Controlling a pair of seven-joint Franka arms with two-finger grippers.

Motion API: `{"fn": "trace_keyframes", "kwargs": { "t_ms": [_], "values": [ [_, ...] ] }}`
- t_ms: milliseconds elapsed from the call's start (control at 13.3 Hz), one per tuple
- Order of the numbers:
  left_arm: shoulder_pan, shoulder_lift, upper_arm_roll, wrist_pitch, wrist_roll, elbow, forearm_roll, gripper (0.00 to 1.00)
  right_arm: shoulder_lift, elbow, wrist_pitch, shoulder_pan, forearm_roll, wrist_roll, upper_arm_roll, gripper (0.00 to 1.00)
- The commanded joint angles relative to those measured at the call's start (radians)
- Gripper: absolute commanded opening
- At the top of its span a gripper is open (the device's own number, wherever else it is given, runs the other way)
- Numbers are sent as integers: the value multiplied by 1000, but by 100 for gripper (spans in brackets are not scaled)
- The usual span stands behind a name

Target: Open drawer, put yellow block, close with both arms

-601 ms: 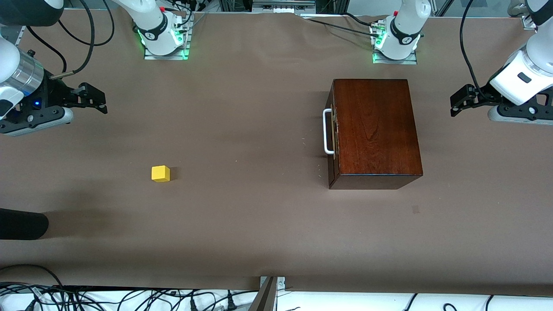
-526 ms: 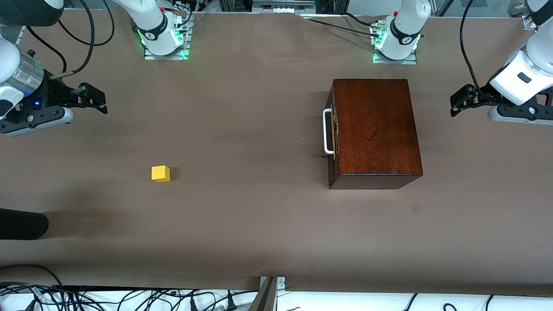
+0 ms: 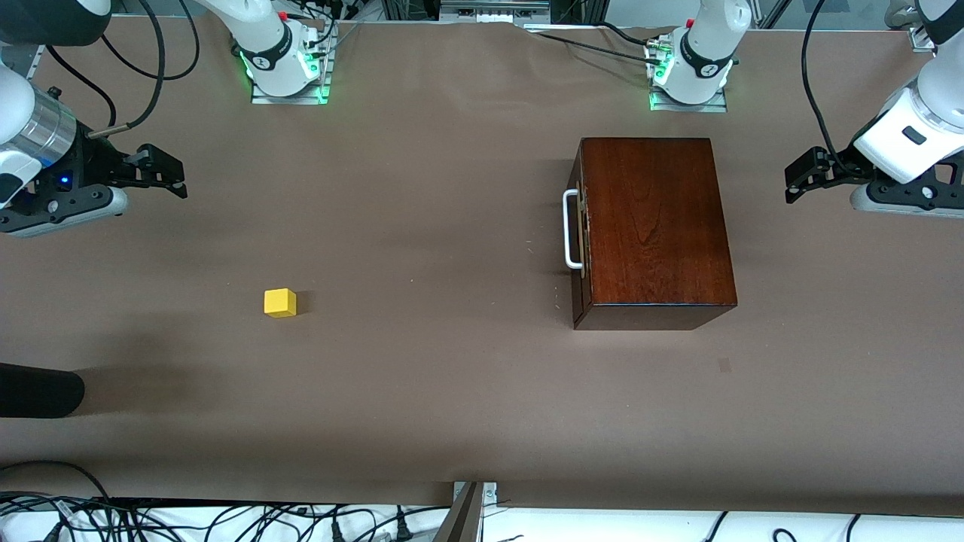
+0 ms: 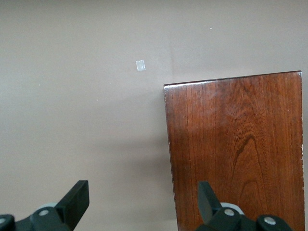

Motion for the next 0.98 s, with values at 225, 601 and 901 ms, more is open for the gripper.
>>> {"fn": "trace_keyframes", "kwargs": {
  "t_ms": [225,601,901],
  "values": [
    [-12,10,-5,-27,-1,23,-30,100,-3,3,0,2,-18,1,4,100],
    [-41,84,-117,-87,-38,68,-32,100,-3,3,0,2,-18,1,4,100],
    [-82,235,-234,-72,-243,157,-49,100,-1,3,0,2,-18,3,4,100]
  ]
}}
